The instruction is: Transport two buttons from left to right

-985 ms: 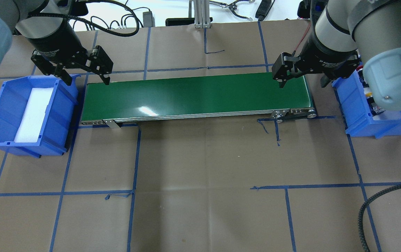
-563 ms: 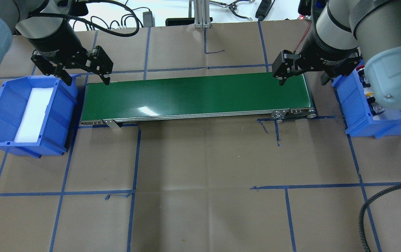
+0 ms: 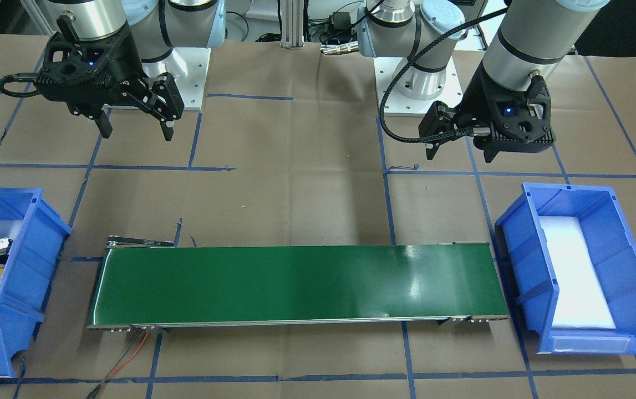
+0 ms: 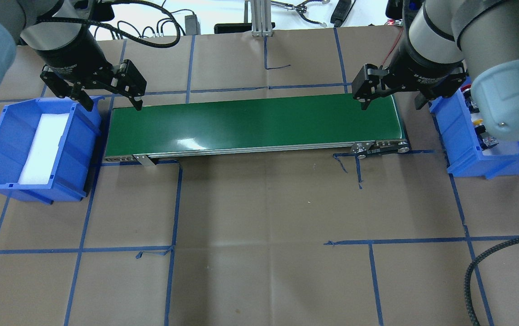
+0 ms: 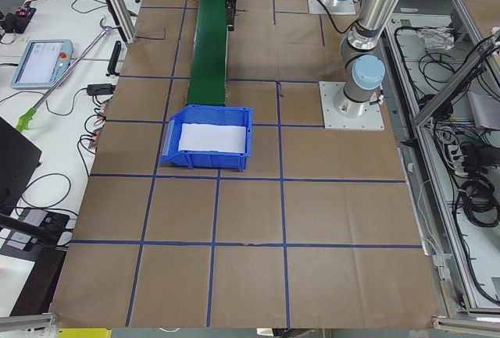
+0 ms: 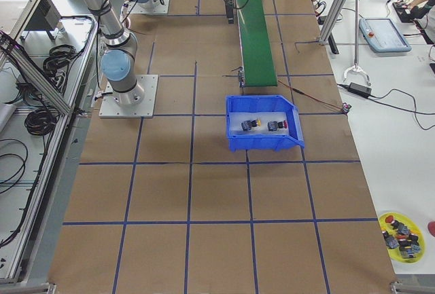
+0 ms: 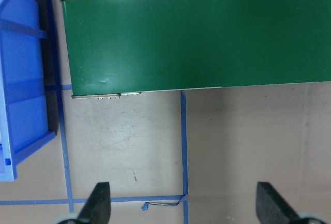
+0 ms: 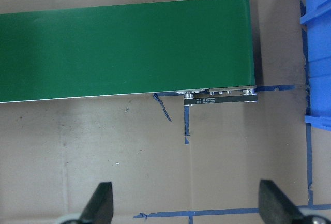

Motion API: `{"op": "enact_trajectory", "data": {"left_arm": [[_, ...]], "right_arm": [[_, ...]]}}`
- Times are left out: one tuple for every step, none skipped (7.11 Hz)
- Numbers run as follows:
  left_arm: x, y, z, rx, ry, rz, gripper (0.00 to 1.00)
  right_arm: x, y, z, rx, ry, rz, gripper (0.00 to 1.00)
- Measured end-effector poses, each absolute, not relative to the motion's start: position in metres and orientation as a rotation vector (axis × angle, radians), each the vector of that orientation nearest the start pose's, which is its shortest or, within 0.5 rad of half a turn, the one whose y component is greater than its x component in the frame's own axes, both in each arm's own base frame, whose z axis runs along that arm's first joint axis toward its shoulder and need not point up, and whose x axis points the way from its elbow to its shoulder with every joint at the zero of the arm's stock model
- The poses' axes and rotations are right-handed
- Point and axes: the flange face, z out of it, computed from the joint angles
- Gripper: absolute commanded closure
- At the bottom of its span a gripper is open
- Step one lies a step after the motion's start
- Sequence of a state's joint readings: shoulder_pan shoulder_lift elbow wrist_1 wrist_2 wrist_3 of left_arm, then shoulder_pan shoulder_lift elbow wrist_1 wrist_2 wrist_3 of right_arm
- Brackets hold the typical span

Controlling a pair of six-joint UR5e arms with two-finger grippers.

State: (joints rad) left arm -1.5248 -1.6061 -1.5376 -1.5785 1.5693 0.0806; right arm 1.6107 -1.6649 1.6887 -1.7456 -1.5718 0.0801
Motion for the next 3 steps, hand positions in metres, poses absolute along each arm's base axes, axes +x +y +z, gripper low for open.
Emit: {"op": "enact_trajectory", "data": {"left_arm": [[-0.11,-0.5115,0.4856,0.054,3.143,0.016,0.0],[-0.1099,-0.5115,0.4856,0.053,3.143,0.016,0.0],[-0.1097,-0.5116,0.4858,0.052,3.143,0.015,0.0]], "right_arm": [[0.1517,-0.4603,0.4941,0.064,3.124,-0.24,0.0],[0.1519,-0.4607,0.4951,0.064,3.121,-0.244,0.0],[0.1521,-0.4618,0.4964,0.064,3.119,-0.248,0.0]]}}
